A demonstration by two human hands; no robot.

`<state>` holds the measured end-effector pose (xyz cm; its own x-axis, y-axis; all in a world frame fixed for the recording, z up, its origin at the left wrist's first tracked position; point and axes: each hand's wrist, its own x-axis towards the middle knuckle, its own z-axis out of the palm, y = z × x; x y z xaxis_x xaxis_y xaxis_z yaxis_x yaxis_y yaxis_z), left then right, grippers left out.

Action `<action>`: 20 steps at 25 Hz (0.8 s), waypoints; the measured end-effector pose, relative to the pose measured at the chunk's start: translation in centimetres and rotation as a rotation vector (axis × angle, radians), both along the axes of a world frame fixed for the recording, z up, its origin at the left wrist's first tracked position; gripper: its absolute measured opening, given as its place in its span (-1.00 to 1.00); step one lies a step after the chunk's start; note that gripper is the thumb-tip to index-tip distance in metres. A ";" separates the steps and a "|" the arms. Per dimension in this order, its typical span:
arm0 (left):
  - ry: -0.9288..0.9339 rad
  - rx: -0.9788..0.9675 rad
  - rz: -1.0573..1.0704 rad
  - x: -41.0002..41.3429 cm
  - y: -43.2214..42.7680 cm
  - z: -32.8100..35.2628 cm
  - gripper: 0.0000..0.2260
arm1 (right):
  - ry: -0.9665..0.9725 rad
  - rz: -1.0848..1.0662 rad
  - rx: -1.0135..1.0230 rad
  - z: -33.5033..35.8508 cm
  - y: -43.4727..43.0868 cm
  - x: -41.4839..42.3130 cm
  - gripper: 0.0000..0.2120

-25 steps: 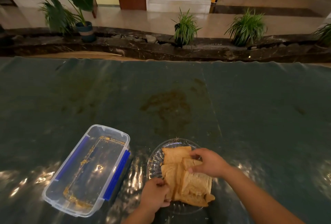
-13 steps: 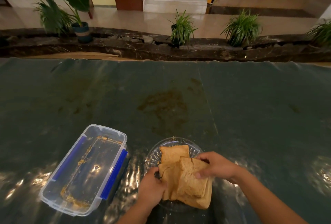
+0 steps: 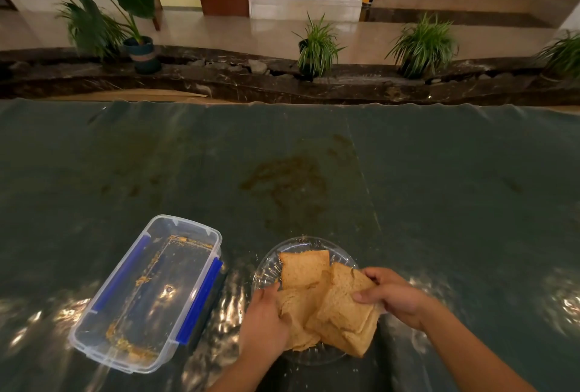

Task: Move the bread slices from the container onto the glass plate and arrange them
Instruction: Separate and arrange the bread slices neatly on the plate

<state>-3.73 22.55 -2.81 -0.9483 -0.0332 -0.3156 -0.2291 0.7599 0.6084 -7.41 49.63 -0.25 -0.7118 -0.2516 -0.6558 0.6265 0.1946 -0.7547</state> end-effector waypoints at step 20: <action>-0.387 0.799 0.670 -2.5 -2.1 0.7 -0.87 | 0.271 -0.255 0.352 -1.5 -9.0 1.8 -0.90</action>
<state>-6.21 20.48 -2.07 -0.6476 -0.1565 -0.7457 -0.7268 -0.1669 0.6662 -5.62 40.63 -1.74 -0.8781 0.1552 -0.4527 0.4779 0.3324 -0.8131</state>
